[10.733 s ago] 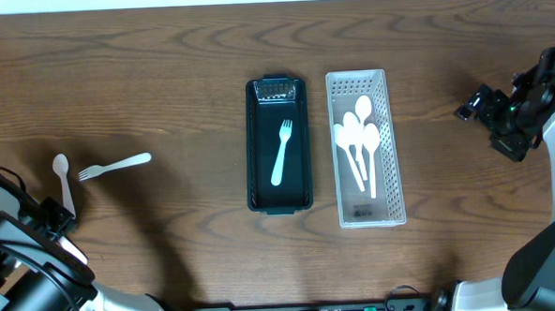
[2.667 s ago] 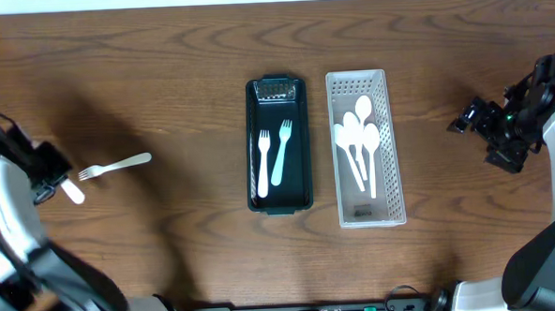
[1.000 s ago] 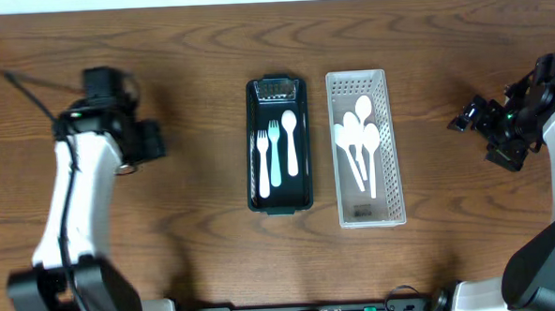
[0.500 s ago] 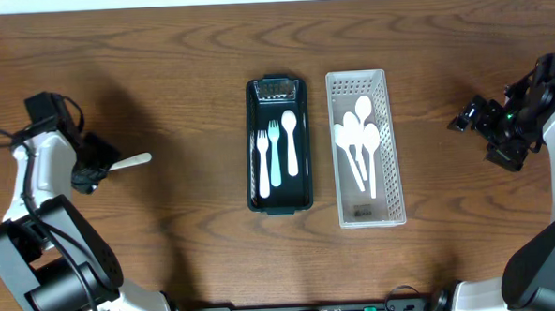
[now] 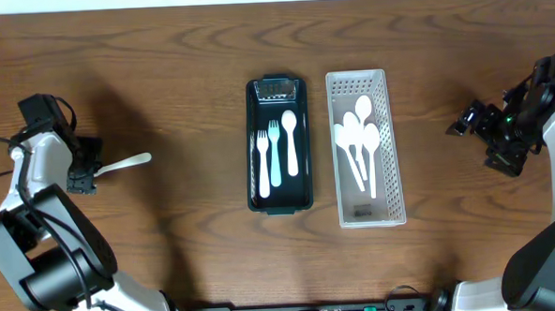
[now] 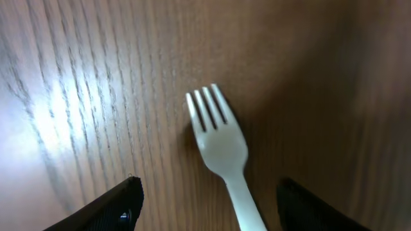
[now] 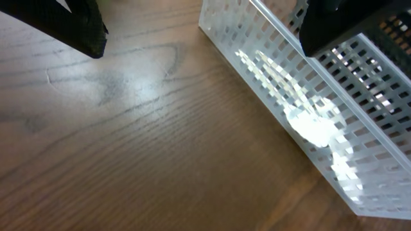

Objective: Pack container
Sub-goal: 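Return the left gripper left and grasp the last white fork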

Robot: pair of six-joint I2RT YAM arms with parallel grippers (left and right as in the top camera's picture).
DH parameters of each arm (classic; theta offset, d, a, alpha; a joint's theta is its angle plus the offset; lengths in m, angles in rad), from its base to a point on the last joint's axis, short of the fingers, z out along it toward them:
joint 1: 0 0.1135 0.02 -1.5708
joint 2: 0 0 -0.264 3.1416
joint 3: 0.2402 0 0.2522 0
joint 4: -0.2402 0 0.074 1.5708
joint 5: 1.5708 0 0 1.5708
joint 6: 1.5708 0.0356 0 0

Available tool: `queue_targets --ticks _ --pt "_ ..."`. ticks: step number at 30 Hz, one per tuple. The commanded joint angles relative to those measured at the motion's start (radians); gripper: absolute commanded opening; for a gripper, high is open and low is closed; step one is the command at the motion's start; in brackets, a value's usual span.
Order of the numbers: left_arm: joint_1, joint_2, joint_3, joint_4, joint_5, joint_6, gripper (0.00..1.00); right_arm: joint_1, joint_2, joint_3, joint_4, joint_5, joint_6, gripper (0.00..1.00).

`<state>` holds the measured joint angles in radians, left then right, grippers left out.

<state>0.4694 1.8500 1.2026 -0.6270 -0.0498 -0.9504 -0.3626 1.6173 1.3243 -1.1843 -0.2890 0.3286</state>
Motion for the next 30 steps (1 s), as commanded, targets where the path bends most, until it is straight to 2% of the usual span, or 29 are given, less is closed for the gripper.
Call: queue_targets --ticks 1,4,24,28,30 --pt "0.006 0.036 -0.002 0.007 -0.015 -0.092 0.70 -0.004 0.004 -0.005 -0.009 -0.007 -0.008 0.99" --pt "0.006 0.043 -0.002 0.032 -0.014 -0.126 0.70 -0.004 0.004 -0.005 -0.013 -0.007 -0.008 0.99" --pt "0.008 0.092 -0.002 0.103 -0.023 -0.128 0.68 -0.003 0.004 -0.005 -0.034 -0.007 -0.008 0.99" --pt "0.008 0.092 -0.002 0.110 -0.023 -0.128 0.56 -0.003 0.004 -0.005 -0.039 -0.007 -0.008 0.99" --pt "0.008 0.092 -0.002 0.109 -0.023 -0.127 0.55 -0.003 0.004 -0.005 -0.042 -0.007 -0.008 0.99"
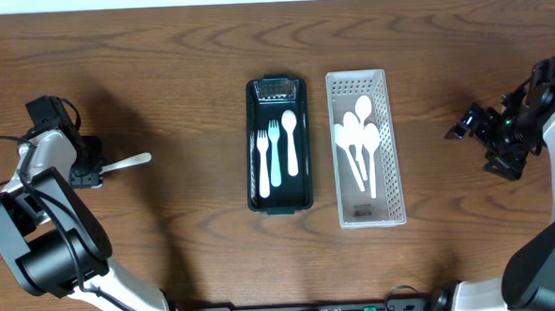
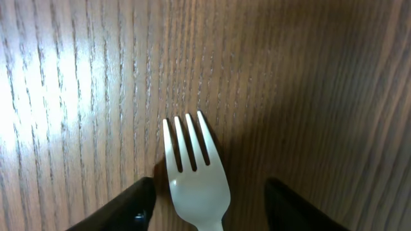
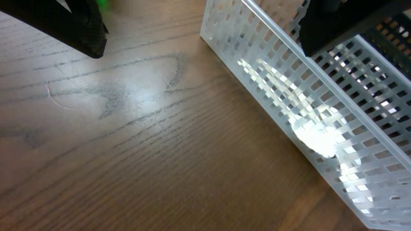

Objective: Pack container
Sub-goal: 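Return the left gripper left and grasp the last white fork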

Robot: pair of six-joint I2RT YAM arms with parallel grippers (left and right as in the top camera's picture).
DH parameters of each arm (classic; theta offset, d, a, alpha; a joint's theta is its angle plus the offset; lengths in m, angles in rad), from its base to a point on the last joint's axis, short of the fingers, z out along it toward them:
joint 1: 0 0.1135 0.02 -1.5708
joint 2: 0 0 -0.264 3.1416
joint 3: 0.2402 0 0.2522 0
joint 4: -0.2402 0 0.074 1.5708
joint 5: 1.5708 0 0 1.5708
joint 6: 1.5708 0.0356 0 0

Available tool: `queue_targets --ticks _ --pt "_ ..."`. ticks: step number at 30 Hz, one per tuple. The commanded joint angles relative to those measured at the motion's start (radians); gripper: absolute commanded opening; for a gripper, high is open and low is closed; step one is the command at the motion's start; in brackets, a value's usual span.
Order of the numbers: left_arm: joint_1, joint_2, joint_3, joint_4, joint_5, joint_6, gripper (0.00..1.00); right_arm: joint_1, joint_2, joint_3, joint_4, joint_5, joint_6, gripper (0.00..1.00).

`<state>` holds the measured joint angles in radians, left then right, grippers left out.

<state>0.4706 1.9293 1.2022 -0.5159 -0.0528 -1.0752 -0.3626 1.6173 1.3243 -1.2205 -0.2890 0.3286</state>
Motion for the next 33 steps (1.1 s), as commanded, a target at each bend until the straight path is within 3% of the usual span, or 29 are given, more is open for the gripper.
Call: queue_targets --ticks 1,19,33 --pt "0.006 0.013 -0.002 -0.002 -0.021 0.001 0.55 -0.003 0.004 -0.005 -0.007 -0.007 -0.008 0.99" --pt "0.064 0.019 -0.002 -0.062 -0.051 0.034 0.50 -0.003 0.004 -0.005 -0.029 -0.008 -0.008 0.99" --pt "0.069 0.126 -0.002 0.001 0.148 0.022 0.50 -0.003 0.004 -0.005 -0.029 -0.007 -0.008 0.99"
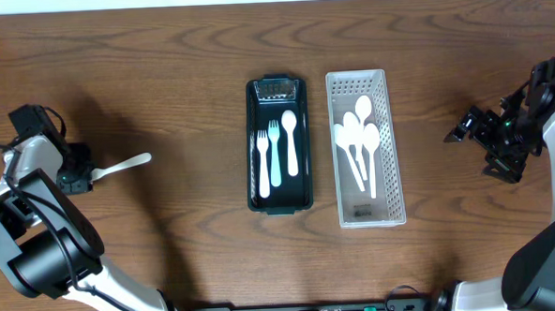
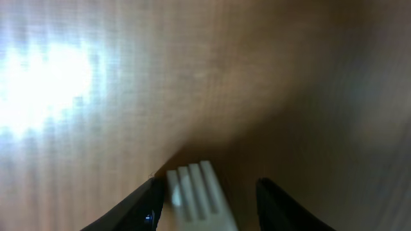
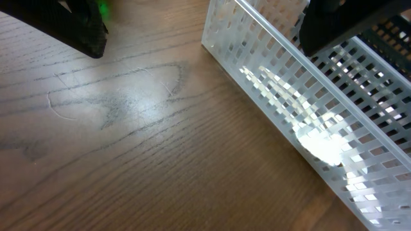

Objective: Pack container
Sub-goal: 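Return the left gripper left and grasp the last white fork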

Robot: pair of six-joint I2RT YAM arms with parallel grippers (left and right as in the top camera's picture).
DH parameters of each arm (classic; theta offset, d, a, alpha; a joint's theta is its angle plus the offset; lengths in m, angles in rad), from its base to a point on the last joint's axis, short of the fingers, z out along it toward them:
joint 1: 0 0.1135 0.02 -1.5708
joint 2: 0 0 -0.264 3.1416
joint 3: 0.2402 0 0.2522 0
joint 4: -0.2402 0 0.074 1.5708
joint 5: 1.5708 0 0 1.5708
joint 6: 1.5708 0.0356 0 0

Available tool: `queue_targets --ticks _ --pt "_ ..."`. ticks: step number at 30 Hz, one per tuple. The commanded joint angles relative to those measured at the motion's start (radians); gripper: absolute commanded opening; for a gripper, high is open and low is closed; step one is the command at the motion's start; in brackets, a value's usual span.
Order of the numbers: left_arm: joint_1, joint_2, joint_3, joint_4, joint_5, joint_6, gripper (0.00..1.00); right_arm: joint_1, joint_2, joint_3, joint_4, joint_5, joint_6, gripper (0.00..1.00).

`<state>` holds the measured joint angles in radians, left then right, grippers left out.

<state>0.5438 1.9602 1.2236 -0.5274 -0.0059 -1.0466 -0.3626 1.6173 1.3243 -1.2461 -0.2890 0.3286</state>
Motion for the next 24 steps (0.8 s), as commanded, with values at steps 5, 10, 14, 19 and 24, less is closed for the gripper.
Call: queue_targets --ticks 5,10,14,19,24 --pt "-0.035 0.119 -0.023 0.025 0.119 -0.037 0.50 -0.003 0.004 -0.005 -0.003 -0.007 -0.008 0.99" --pt "-0.074 0.123 -0.023 0.013 0.141 -0.044 0.50 -0.003 0.004 -0.005 -0.003 -0.008 -0.007 0.99" --pt "-0.092 0.123 -0.023 0.005 0.152 -0.043 0.50 -0.003 0.004 -0.005 -0.003 -0.008 -0.007 0.99" --pt "-0.090 0.124 -0.023 -0.001 0.129 -0.043 0.46 -0.003 0.004 -0.005 -0.008 -0.008 -0.008 0.99" --pt "-0.089 0.125 -0.023 -0.028 0.067 -0.035 0.41 -0.003 0.004 -0.005 -0.018 -0.008 -0.008 0.99"
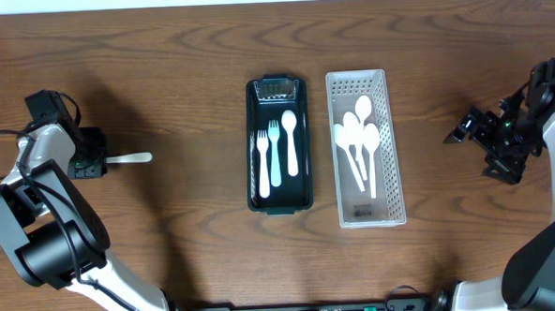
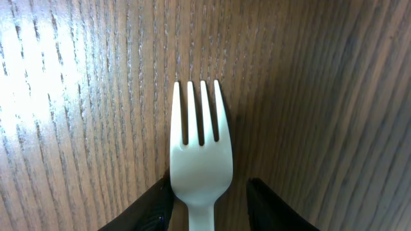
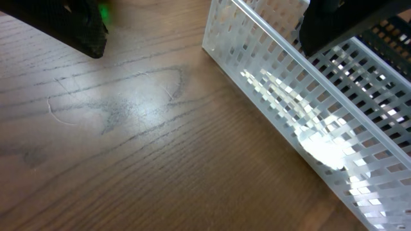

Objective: Pack container
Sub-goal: 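Return the left gripper left and grasp the last white fork, then carry the fork right and drop it into the green basket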

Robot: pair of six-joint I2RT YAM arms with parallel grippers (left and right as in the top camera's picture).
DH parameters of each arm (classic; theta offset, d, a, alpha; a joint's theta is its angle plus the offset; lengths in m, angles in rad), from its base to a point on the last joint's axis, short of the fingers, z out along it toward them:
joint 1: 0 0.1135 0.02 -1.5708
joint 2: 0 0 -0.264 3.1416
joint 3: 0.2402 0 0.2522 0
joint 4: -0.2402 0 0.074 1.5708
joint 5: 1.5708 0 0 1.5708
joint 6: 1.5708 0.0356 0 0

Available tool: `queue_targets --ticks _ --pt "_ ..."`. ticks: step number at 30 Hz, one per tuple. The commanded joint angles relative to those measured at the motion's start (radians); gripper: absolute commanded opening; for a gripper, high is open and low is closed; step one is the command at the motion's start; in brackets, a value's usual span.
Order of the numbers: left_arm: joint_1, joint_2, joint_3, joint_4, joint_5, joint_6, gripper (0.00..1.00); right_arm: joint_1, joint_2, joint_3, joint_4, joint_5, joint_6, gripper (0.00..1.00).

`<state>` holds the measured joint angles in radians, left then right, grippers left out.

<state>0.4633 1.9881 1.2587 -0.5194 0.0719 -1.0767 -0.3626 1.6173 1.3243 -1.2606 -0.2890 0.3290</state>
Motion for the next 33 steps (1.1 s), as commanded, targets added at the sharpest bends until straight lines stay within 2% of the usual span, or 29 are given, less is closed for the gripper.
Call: queue_targets --ticks 1,3,8,15,16,20,23,27,33 --pt "-0.008 0.098 -0.058 -0.037 -0.018 -0.005 0.41 -0.003 0.004 -0.005 -0.004 -0.008 -0.008 0.99" --pt "-0.008 0.098 -0.058 -0.036 -0.020 0.002 0.39 -0.003 0.004 -0.005 -0.004 -0.008 -0.008 0.99" --pt "-0.008 0.098 -0.058 -0.040 -0.020 0.071 0.20 -0.003 0.004 -0.005 -0.003 -0.008 -0.008 0.99" --pt "-0.009 0.097 -0.058 -0.071 -0.020 0.210 0.19 -0.003 0.004 -0.005 -0.003 -0.008 -0.008 0.99" --pt "-0.009 0.097 -0.058 -0.083 -0.020 0.241 0.13 -0.003 0.004 -0.005 -0.003 -0.008 -0.008 0.99" --pt "-0.013 0.095 -0.058 -0.125 -0.009 0.409 0.06 -0.003 0.004 -0.005 -0.003 -0.008 -0.008 0.99" --pt "-0.015 0.075 -0.051 -0.168 0.055 0.553 0.06 -0.003 0.004 -0.005 -0.004 -0.008 -0.008 0.99" --pt "-0.033 0.011 -0.031 -0.267 0.079 0.686 0.06 -0.003 0.004 -0.005 0.000 -0.028 -0.008 0.99" --pt "-0.158 -0.237 0.007 -0.405 0.079 0.930 0.06 -0.003 0.004 -0.005 0.031 -0.060 -0.008 0.99"
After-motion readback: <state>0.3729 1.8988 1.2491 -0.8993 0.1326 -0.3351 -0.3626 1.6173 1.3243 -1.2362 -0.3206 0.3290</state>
